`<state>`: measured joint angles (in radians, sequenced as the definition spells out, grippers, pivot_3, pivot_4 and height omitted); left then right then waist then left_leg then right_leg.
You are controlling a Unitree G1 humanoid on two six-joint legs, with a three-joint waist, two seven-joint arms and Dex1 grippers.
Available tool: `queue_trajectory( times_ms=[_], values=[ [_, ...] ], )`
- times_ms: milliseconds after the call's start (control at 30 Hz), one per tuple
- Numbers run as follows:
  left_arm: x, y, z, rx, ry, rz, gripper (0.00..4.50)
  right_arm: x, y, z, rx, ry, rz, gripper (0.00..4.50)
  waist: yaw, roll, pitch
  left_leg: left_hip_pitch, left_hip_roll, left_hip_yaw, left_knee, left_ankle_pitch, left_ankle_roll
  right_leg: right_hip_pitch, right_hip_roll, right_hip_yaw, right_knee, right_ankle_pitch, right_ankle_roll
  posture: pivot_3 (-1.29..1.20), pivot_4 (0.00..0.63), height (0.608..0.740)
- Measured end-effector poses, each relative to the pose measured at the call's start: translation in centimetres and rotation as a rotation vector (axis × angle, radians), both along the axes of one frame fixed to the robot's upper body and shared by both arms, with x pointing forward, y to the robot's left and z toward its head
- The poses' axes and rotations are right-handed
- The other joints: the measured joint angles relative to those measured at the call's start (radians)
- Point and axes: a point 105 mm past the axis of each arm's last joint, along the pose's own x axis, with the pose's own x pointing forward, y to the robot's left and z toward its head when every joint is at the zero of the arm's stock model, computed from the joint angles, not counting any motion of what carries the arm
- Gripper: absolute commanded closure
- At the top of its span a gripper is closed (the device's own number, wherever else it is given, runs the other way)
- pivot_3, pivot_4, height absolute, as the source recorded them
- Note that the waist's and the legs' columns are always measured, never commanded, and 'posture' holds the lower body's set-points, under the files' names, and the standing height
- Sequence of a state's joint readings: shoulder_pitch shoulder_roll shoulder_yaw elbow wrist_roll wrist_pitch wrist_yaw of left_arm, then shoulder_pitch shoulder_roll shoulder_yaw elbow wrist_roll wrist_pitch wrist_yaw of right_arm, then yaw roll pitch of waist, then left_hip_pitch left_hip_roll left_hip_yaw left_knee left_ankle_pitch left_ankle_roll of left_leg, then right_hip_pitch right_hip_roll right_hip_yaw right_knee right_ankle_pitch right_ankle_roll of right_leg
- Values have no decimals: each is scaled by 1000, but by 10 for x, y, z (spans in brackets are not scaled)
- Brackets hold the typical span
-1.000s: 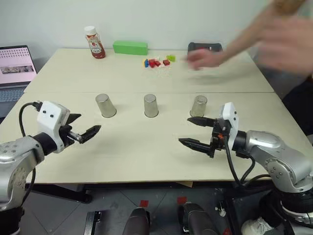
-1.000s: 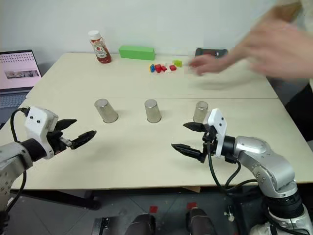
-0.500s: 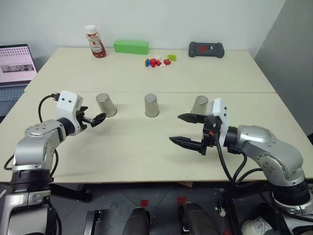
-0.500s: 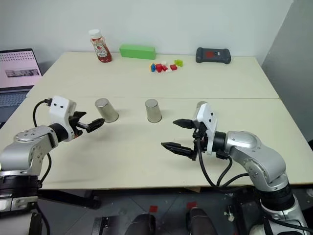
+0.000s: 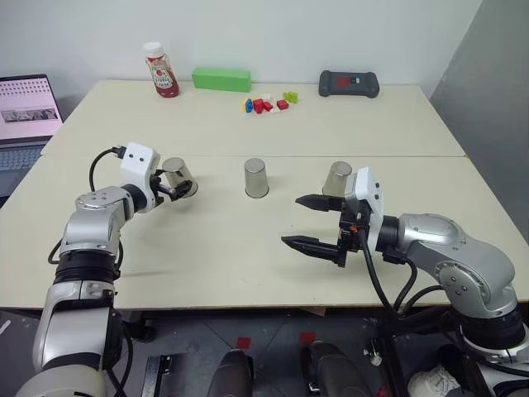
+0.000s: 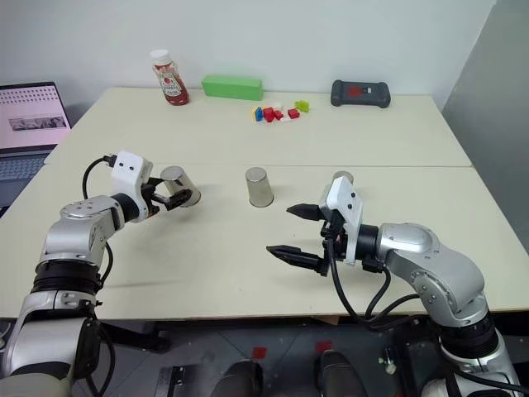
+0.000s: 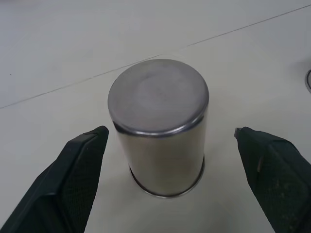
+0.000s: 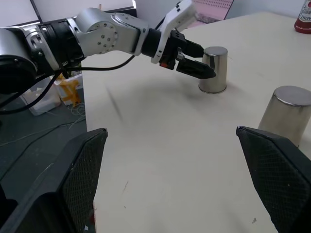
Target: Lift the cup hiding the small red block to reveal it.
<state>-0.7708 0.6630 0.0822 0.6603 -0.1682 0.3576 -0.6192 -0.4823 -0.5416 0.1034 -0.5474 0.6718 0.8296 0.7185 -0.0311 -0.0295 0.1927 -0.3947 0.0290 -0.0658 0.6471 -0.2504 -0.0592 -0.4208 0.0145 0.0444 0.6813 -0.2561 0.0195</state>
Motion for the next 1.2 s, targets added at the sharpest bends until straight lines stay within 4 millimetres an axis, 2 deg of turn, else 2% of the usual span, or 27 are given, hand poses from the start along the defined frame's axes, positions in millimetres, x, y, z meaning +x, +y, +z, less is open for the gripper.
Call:
queue_trajectory(
  times_ms=[200,367,500,767,867,967,1033,1100,1200],
  values=[
    [15,-2,5,3,-21,21,83,0,1,2,-2,-6,4,0,0,0,0,-1,0,0,0,0,0,0,0,0,0,0,-1,0,150,740],
    [21,-7,-1,-11,-7,24,916,0,2,1,-3,-3,6,0,-1,0,0,-1,0,0,0,0,0,0,0,-1,0,0,-1,0,150,740],
    [22,-4,-3,-12,4,32,1769,0,2,1,-4,-1,4,0,-1,0,0,-1,0,-1,0,0,0,0,0,-1,0,0,0,0,150,740],
    [21,-7,2,-60,-2,12,1817,0,2,0,-5,0,3,0,-1,0,0,-1,0,-1,0,0,0,0,0,-1,0,0,-1,0,150,740],
    [19,-5,23,-84,-44,-1,1817,0,1,0,-5,2,1,0,-2,0,0,-2,0,-2,0,0,0,-1,0,-1,0,1,-1,0,150,740],
    [12,12,55,-70,-120,36,1818,0,1,0,-4,3,0,0,-7,0,0,-1,0,-2,0,0,0,-1,0,-1,0,1,-1,0,150,740],
    [8,25,66,-30,-146,70,1818,1,2,-1,-1,5,0,0,-8,0,0,-1,0,-2,-1,0,0,0,0,-1,1,1,-1,0,150,740],
    [6,34,62,-1,-140,113,1818,1,3,0,9,8,2,0,-5,0,0,0,0,-2,0,0,0,0,0,-1,1,0,0,0,150,740],
    [4,50,40,3,-86,198,1818,4,4,-1,26,23,2,0,-2,0,0,-1,0,-2,1,0,0,0,0,-1,1,0,0,0,150,740]
  ],
)
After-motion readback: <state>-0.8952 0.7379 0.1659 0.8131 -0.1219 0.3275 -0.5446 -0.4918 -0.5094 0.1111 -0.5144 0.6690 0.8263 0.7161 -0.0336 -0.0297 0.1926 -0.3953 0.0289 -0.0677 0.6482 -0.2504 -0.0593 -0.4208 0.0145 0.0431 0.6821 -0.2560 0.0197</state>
